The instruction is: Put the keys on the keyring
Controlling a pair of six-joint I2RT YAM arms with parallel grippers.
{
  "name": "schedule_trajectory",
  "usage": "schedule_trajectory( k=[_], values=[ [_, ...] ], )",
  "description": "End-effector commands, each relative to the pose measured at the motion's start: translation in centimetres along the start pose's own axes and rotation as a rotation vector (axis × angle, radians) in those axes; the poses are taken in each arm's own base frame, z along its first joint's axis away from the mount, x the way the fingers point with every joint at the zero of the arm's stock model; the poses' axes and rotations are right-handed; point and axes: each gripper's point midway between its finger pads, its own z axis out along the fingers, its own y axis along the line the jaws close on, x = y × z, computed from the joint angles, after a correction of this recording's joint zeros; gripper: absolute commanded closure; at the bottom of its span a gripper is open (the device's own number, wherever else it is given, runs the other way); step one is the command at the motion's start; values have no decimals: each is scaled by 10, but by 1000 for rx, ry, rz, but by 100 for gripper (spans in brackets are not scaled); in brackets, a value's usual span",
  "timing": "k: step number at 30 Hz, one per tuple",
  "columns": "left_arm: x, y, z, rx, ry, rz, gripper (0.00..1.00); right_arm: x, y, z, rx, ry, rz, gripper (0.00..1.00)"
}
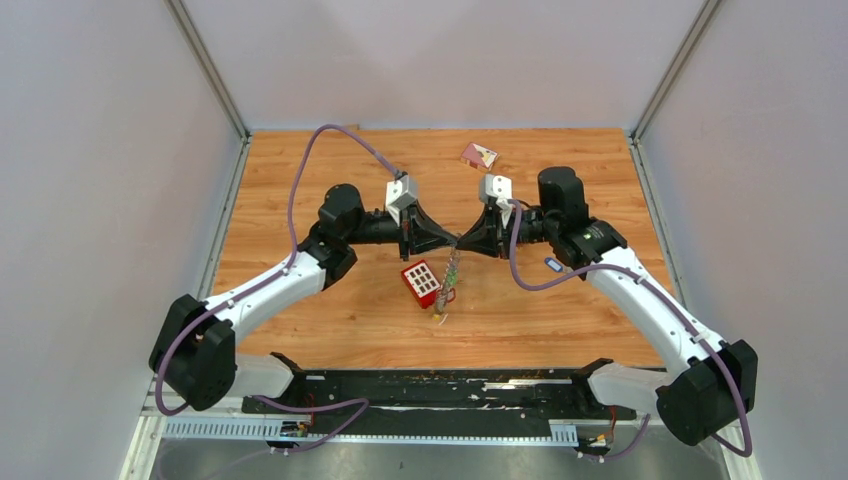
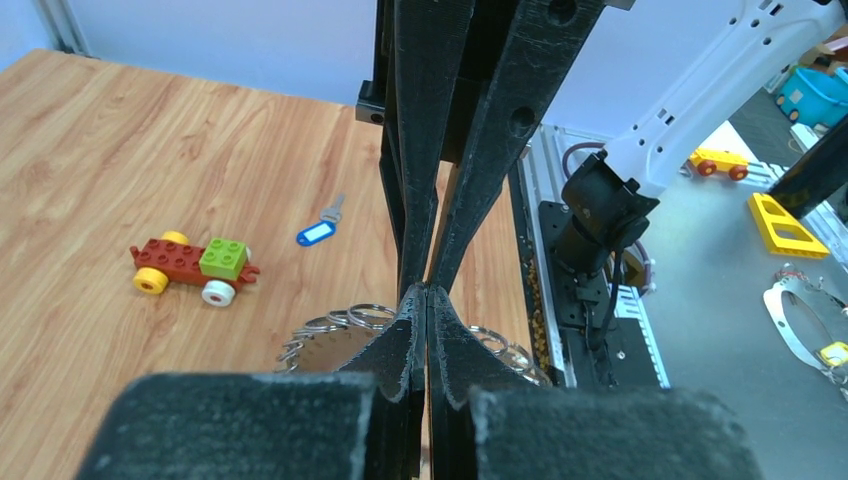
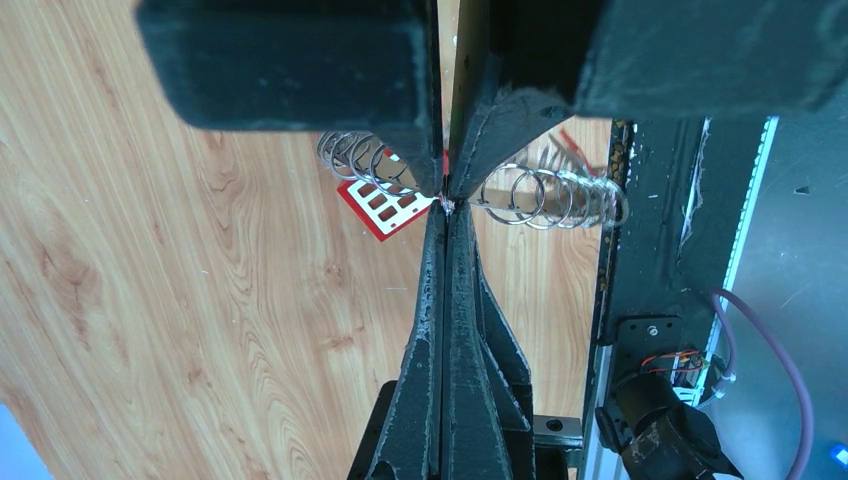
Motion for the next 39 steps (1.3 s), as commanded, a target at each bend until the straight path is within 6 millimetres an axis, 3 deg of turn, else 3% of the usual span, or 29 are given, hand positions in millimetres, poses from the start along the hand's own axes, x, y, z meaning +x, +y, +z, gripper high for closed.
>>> schedule_trajectory(
  k=[1,12,16,23,26,31,39],
  values=[
    [-14,-4,2,20,-50,51,100,-17,6,0,-34,-58,-67,97],
    [-9,-1,1,1,-52,85,99,-13,1,-10,25,16,-159,100],
    [-6,0,1,13,-23,136,85,-9,-1,-16,39,97,-167,100],
    [8,10,-5,13,141,268,50,8,-1,-25,65,316,-180,100],
    [9,13,-5,15,170,286,44,13,-1,-26,77,386,-186,100],
    [8,15,1,38,174,290,44,16,0,-23,93,444,-194,100],
    [28,10,11,107,213,271,56,12,-1,-19,112,450,-180,100]
  ],
)
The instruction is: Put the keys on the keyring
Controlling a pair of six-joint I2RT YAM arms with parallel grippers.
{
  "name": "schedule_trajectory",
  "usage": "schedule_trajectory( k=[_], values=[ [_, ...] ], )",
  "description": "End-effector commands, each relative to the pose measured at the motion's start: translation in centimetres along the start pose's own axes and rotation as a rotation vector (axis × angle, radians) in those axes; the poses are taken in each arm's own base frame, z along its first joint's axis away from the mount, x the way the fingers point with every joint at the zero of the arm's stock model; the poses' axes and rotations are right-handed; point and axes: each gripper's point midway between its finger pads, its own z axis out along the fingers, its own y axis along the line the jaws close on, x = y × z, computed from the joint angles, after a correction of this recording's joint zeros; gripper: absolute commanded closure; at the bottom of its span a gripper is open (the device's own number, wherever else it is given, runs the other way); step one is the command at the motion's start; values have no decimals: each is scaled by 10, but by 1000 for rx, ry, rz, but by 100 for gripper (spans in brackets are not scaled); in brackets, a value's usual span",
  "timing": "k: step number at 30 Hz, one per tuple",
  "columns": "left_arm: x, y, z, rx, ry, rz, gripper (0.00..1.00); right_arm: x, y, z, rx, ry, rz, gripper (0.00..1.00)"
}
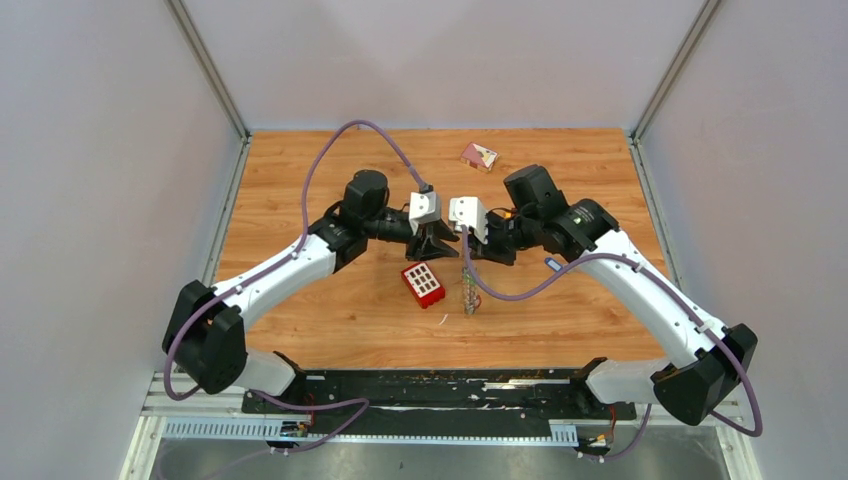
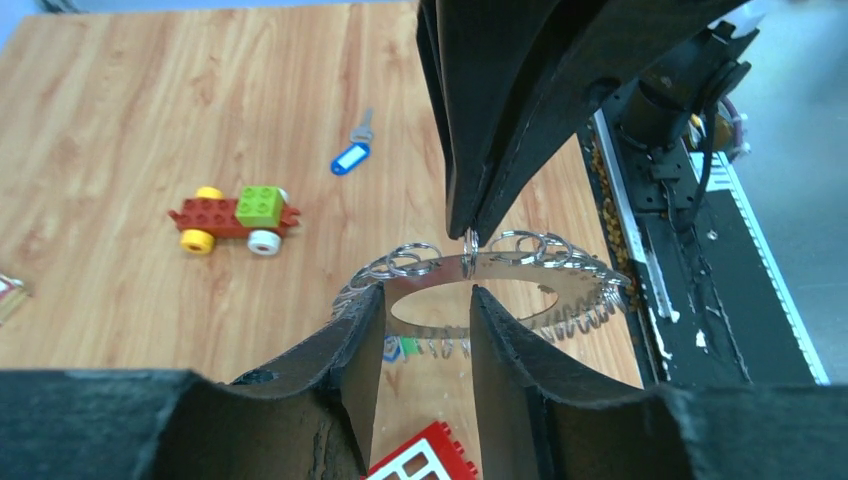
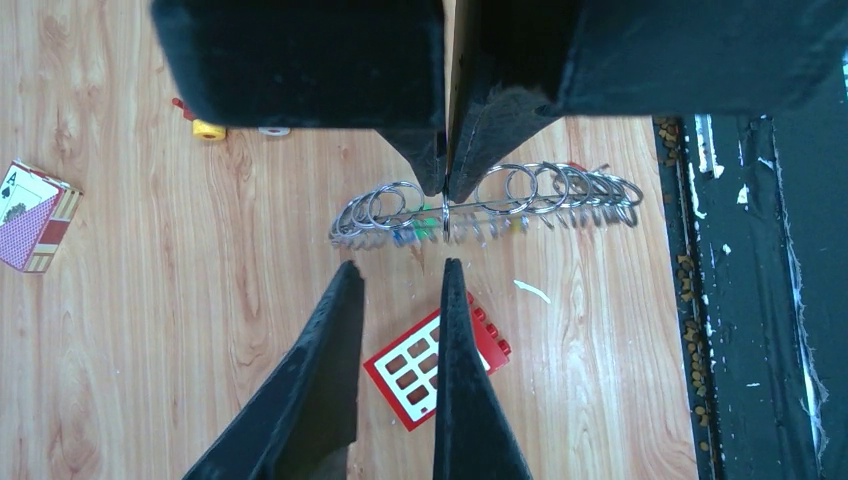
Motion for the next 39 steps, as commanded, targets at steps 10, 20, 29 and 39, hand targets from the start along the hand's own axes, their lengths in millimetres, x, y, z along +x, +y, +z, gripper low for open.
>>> schedule_trajectory(
  k=[10,20,29,39],
  values=[
    [-9,-17,10,96,-20,62,57,-22,-8,-7,49,-59,-27,100],
    [-11,-17,17,100,-26,48,65,-25,-6,-6,45,-77,-21,100],
    [-14,-13,20,88,-46,25,75,-24,-3,-4,38,-93,-20,100],
    [-19,-16,18,73,-108,4,100,-29,-7,-10,97,-152,-21,100]
  ],
)
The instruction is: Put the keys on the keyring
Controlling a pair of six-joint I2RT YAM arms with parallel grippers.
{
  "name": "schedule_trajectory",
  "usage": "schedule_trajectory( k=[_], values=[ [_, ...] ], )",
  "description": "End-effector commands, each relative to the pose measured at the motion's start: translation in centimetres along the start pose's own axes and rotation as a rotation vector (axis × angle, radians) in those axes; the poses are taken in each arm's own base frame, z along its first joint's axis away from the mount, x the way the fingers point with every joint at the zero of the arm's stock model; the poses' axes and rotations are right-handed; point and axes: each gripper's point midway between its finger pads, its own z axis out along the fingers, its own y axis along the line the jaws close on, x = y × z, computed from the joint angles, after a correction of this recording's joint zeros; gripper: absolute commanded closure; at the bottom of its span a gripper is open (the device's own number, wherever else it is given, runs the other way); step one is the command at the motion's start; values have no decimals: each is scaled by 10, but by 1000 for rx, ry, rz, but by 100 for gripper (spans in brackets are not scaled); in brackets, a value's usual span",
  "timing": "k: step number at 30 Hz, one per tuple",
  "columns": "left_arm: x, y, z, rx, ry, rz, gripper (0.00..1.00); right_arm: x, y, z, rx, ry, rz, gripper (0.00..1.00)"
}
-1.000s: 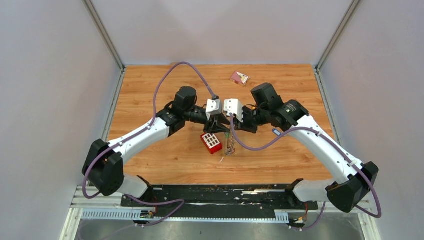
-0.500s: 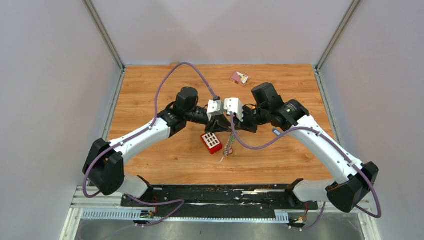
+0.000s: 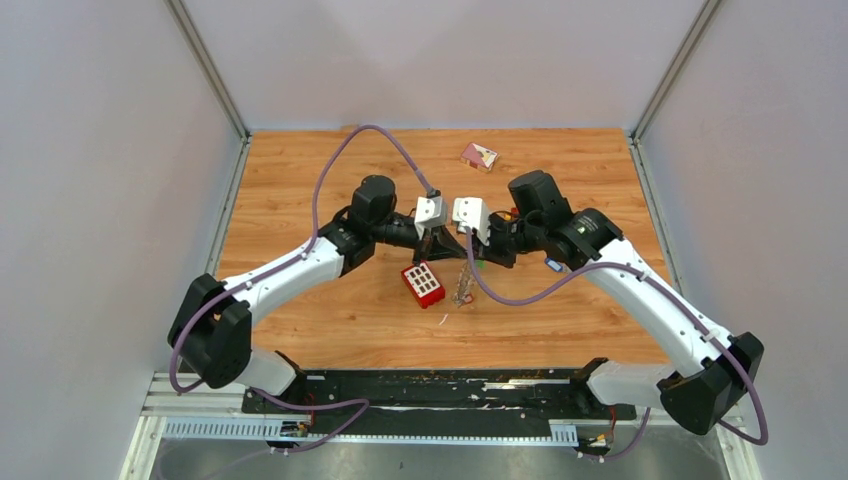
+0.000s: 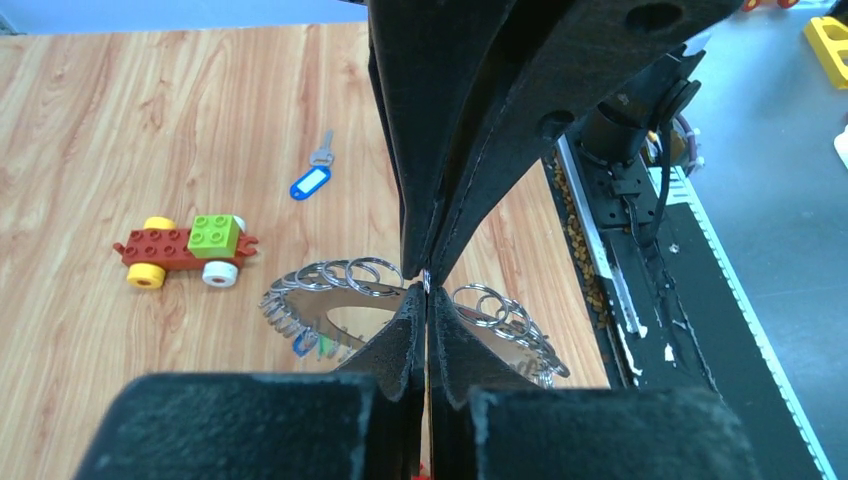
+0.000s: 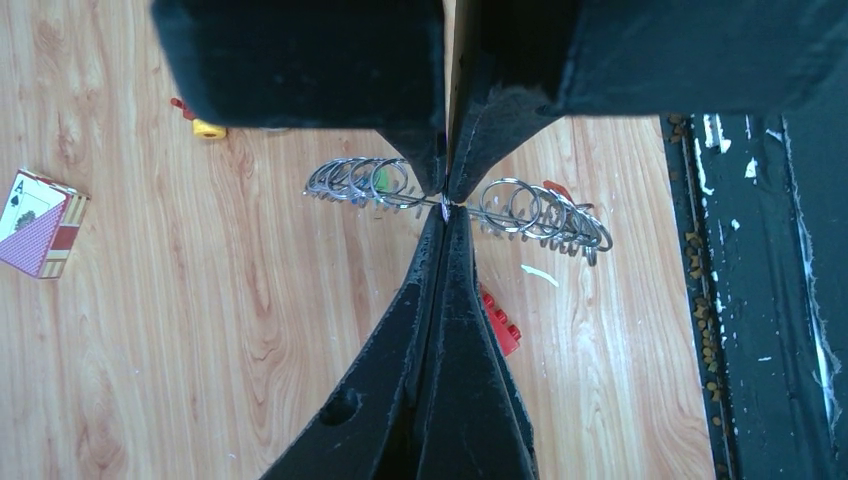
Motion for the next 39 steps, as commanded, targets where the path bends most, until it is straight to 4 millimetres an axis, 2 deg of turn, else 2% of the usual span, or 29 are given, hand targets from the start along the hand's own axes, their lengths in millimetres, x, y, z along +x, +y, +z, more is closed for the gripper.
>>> schedule_trajectory(
  k=[1,3,4,7,9,12,19,30,34,39],
  values=[
    [-26,-2,-1,-13,-109,43,100,-30,-8,-14,71,-145,-37,100],
    [-34,-5,-6,-25,-170,20,100,-34,-10,-21,90,-184,-30,97],
    [-48,-5,-10,-35,-233,48,100,-36,-12,-25,99,-205,-25,94],
    [-64,-9,-22,-52,-351,23,100,-41,-11,-34,98,-261,-22,79],
    [-70,-12,-25,-60,-402,-7,100,-43,-9,-38,94,-296,-16,67],
    [-72,-16,-28,-57,-441,-33,100,-46,-6,-43,93,-343,-13,61],
    [-69,-17,-32,-87,-475,-48,100,-53,11,-43,-12,-414,-37,62],
    [-66,-20,-29,-75,-482,-75,100,-55,7,-34,-40,-434,-32,64],
    [-66,-22,-29,-67,-482,-72,100,-55,4,-32,-34,-434,-27,68],
    [-66,-23,-28,-63,-482,-74,100,-55,4,-30,-35,-434,-25,79]
  ],
)
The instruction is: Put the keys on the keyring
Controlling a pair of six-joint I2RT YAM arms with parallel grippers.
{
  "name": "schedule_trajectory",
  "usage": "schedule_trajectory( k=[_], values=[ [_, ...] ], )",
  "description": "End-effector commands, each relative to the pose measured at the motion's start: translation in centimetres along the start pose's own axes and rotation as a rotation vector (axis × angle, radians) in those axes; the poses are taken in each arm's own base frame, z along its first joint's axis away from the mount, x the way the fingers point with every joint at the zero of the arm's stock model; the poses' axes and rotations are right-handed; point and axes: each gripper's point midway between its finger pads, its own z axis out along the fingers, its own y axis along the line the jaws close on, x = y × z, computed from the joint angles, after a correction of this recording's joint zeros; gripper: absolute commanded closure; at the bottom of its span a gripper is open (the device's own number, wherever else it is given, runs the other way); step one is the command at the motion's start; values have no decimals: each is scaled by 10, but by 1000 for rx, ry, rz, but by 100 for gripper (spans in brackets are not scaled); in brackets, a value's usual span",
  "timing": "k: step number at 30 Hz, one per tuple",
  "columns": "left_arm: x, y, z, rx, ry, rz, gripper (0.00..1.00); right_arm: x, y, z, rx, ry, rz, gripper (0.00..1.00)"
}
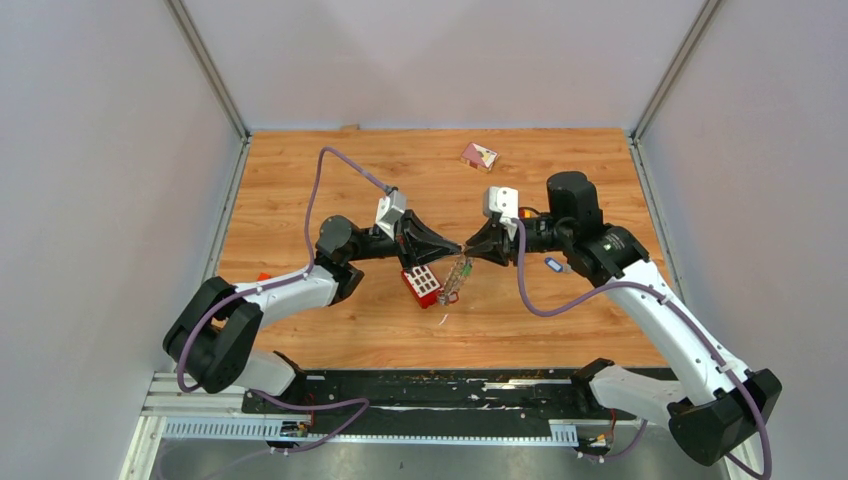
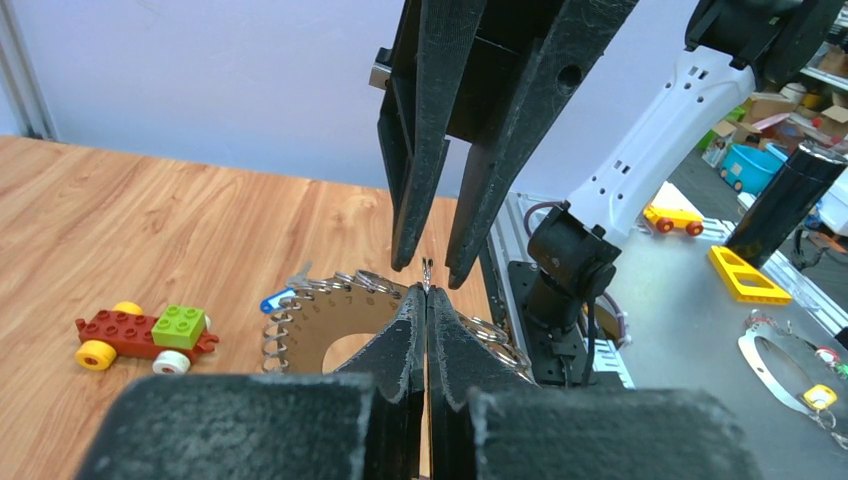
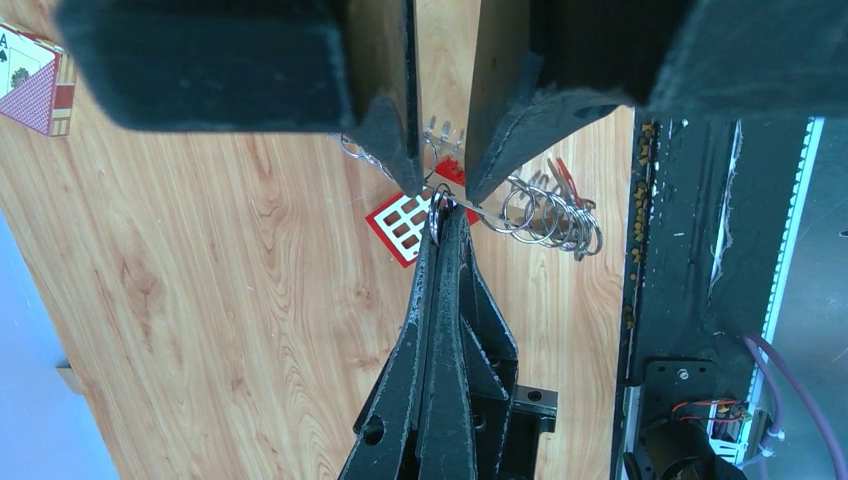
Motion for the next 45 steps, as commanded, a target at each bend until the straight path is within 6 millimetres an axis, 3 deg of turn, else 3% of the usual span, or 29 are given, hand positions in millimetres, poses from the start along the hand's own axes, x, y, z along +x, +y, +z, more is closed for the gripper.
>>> schedule_trajectory(
  k=[1,11,16,20,26,30,35,45],
  values=[
    [-24,-12,3,30,-66,76,100,-8,-2,2,-9,-41,-23,80],
    [-24,-13,3,38,-67,82,100,-5,-4,8,-19,-47,-4,84],
    [-23,-13,3,38,-66,84,100,-4,-5,8,-17,-43,-11,98],
    [-21,-13,2,39,-50,113,99,-5,-12,1,22,-2,-51,100],
    [0,3,-2,18,143,275,63,2,-12,-6,29,151,-85,100],
    [14,18,-6,12,309,337,49,17,-7,-3,3,269,-57,100],
    [25,19,-7,37,399,369,49,23,-7,2,-2,318,-33,100],
    [37,9,-1,102,414,361,57,19,-8,6,4,304,-37,100]
  ],
)
